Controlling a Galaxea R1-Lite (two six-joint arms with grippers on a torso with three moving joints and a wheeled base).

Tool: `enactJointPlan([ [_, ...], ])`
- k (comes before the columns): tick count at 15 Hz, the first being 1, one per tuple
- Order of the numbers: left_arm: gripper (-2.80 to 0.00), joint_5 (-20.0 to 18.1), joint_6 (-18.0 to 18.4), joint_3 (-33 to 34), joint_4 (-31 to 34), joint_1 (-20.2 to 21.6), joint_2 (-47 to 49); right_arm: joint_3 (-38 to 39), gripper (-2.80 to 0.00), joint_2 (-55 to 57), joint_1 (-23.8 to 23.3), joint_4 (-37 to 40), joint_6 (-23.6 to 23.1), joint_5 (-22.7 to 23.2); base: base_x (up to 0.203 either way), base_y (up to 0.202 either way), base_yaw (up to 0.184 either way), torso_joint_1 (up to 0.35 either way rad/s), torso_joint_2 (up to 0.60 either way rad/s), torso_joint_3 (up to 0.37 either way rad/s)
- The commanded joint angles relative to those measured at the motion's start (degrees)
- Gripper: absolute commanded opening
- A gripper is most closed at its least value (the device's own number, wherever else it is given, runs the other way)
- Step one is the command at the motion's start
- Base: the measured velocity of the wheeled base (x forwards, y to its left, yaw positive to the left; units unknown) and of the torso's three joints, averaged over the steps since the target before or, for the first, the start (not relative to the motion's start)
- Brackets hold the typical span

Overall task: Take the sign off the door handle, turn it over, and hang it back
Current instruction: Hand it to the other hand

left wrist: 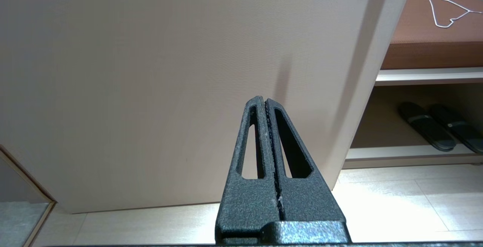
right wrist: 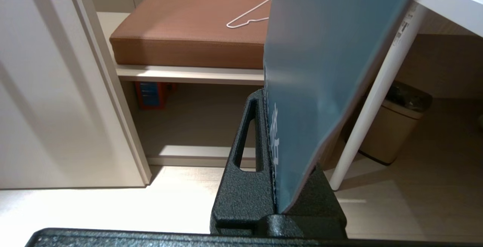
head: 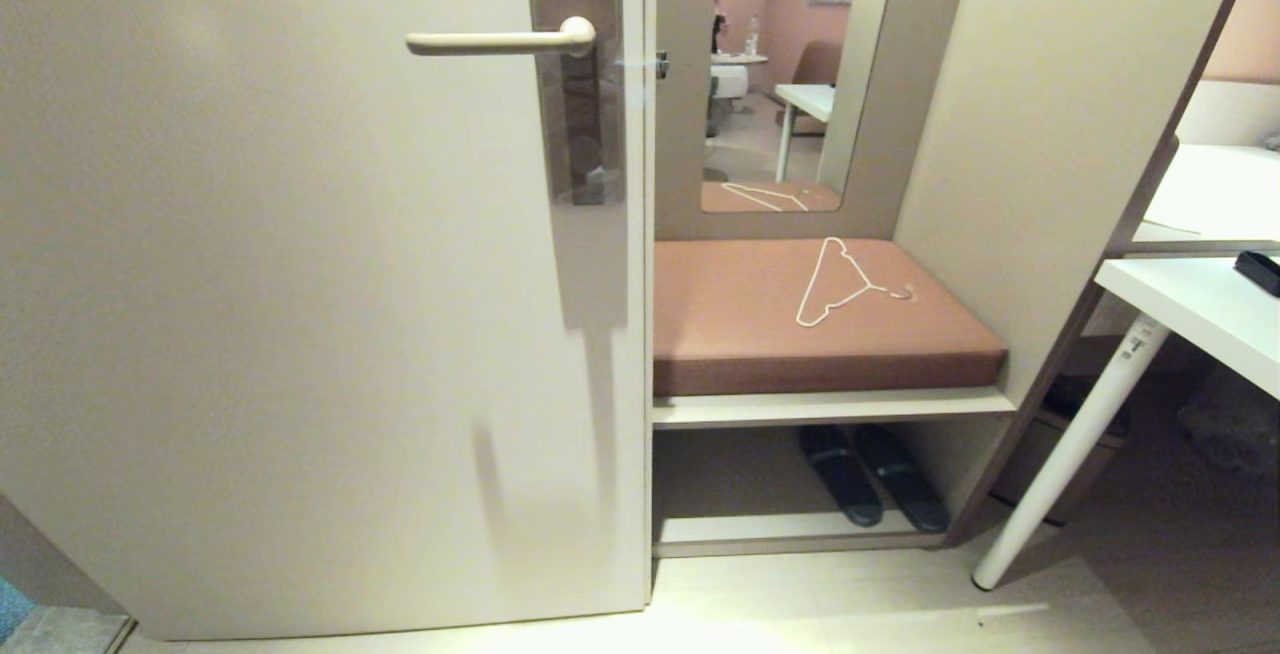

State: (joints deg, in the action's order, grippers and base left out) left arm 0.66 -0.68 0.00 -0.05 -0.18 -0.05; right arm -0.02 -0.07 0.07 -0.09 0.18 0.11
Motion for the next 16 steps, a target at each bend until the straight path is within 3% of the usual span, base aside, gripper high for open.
enactJointPlan([
  [1,-2.8,0.0,0.0,0.0,0.0,0.0,0.0,-0.2,-2.8,0.1,0.0,0.3,0.0,0.0,0.0,0.0,0.0,0.0,0.0,0.0],
  [16,-2.8,0.0,0.0,0.0,0.0,0.0,0.0,-0.7,-2.8,0.3,0.0,1.1,-0.6,0.2,0.0,0.0,0.0,0.0,0.0,0.0],
])
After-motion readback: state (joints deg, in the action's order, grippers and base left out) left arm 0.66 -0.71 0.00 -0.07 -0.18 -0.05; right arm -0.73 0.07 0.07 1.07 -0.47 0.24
